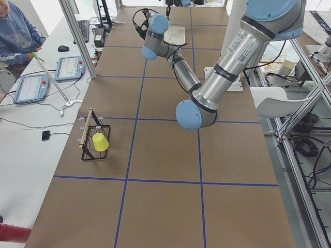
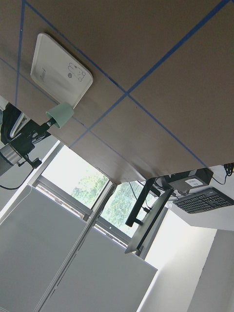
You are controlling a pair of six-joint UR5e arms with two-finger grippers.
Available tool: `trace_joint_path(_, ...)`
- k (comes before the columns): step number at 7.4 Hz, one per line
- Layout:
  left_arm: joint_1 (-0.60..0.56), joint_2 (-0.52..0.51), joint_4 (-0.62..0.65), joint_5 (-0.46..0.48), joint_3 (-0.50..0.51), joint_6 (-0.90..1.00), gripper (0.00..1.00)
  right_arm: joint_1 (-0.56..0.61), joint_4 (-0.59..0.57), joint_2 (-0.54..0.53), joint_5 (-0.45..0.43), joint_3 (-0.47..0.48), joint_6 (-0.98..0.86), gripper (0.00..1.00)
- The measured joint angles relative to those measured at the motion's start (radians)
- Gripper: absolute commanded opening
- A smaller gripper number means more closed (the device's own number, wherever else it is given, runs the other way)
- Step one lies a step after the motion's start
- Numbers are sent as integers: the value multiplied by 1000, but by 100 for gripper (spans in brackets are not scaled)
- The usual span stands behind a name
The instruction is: Left arm grabs green cup and hands to right arm on tray
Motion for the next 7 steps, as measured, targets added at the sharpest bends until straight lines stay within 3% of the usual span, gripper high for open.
trace_joint_path(2,2,-1,2,0,9,1,100,-106,-84,-17,-40,26,-53,0)
trace_joint_path(3,3,-1,7,-2,15,8,100,-131,-100,-19,-50,28,-59,58)
trace_joint_path(4,3,-3,25,-4,16,24,100,-143,-107,-19,-54,29,-61,100)
trace_joint_path(7,1,-21,132,-12,5,75,100,-134,-110,-20,-49,43,-62,100)
